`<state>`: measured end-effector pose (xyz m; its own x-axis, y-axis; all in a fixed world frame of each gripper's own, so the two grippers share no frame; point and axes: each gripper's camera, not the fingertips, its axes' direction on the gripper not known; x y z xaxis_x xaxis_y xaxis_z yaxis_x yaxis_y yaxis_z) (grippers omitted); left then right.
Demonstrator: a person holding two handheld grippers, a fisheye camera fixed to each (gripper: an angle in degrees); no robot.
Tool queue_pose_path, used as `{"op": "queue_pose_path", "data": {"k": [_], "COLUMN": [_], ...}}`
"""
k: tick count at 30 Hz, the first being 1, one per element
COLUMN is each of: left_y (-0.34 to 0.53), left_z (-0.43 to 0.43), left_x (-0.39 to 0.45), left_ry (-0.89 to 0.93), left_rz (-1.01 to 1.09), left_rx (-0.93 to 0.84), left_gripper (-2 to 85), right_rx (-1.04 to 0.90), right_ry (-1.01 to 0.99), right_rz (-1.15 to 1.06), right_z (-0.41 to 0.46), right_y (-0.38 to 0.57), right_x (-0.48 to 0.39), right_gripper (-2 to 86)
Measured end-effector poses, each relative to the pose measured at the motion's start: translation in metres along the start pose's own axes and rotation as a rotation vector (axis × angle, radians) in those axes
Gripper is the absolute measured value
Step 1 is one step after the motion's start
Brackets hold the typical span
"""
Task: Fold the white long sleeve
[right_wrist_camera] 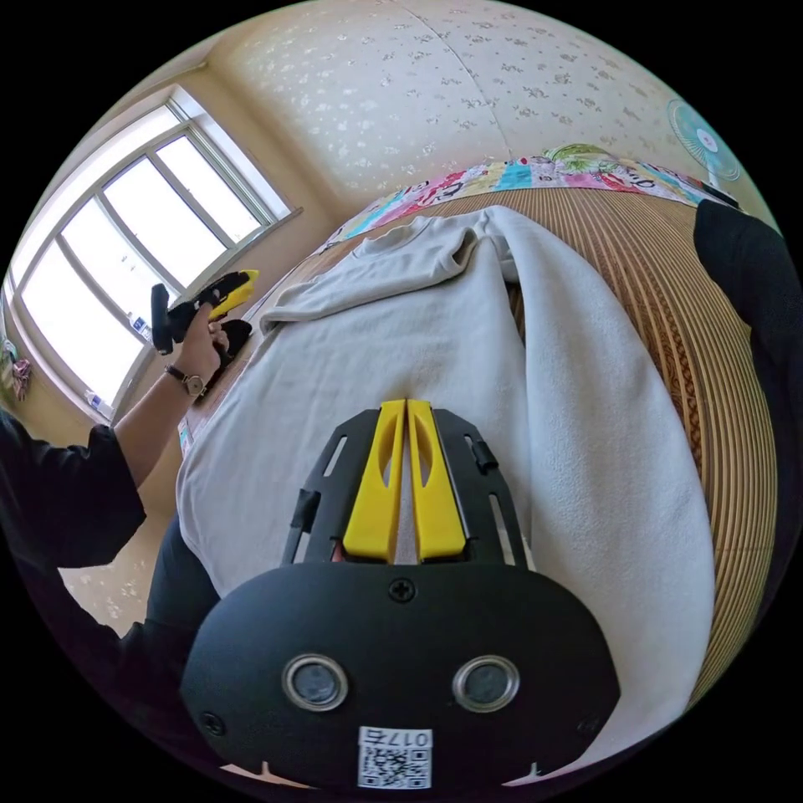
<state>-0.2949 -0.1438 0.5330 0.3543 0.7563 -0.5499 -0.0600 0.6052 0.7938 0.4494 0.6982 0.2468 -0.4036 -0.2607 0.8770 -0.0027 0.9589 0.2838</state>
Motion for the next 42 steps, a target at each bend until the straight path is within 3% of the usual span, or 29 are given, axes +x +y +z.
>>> {"op": "queue_pose_path", "data": {"k": [3, 5, 11, 15, 17, 20, 23, 27, 28, 29, 31, 34, 38, 42], "left_y": [0.006, 0.020, 0.079, 0.089, 0.063, 0.030, 0.014, 0.024, 0.033, 0.045, 0.065, 0.100, 0.153, 0.185], "left_z": [0.021, 0.075, 0.165, 0.169, 0.129, 0.110, 0.127, 0.174, 0.191, 0.196, 0.171, 0.096, -0.007, -0.065], "left_x": [0.088, 0.168, 0.278, 0.268, 0.228, 0.184, 0.187, 0.219, 0.226, 0.226, 0.212, 0.160, 0.054, 0.005], "left_ry": [0.259, 0.456, 0.377, 0.335, 0.394, 0.480, 0.461, 0.516, 0.564, 0.625, 0.671, 0.544, 0.308, 0.178], "left_rz": [0.296, 0.510, 0.734, 0.709, 0.519, 0.300, 0.258, 0.334, 0.367, 0.385, 0.401, 0.357, 0.139, 0.091], "left_rx": [-0.140, -0.377, -0.518, -0.485, -0.278, -0.123, -0.054, -0.168, -0.287, -0.375, -0.386, -0.380, -0.467, -0.582], "left_gripper": [12.3, 12.2, 12.6, 4.6, 4.1, 4.2, 4.5, 7.8, 9.3, 10.7, 11.1, 11.3, 13.5, 14.0], "right_rx": [-0.001, -0.001, 0.000, 0.003, 0.006, 0.011, 0.010, 0.010, 0.010, 0.011, 0.012, 0.013, 0.006, -0.018], "right_ry": [0.003, 0.001, -0.007, -0.007, -0.003, 0.007, 0.004, -0.002, -0.003, -0.006, -0.010, -0.016, -0.026, -0.037], "right_rz": [-0.002, -0.001, 0.002, 0.000, -0.003, -0.012, -0.012, -0.009, -0.009, -0.008, -0.006, -0.004, 0.003, 0.023], "right_z": [-0.002, -0.003, -0.005, -0.006, -0.006, -0.006, -0.006, -0.005, -0.005, -0.005, -0.004, -0.003, -0.002, 0.000], "right_y": [0.001, 0.002, 0.001, 0.000, -0.002, -0.004, -0.009, -0.016, -0.017, -0.019, -0.023, -0.029, -0.041, -0.057], "right_x": [-0.003, -0.003, -0.006, -0.008, -0.010, -0.013, -0.014, -0.013, -0.013, -0.013, -0.012, -0.010, -0.006, -0.002], "right_gripper": [0.6, 0.6, 0.5, 0.5, 0.5, 0.5, 0.5, 0.5, 0.5, 0.5, 0.5, 0.5, 0.5, 0.6]}}
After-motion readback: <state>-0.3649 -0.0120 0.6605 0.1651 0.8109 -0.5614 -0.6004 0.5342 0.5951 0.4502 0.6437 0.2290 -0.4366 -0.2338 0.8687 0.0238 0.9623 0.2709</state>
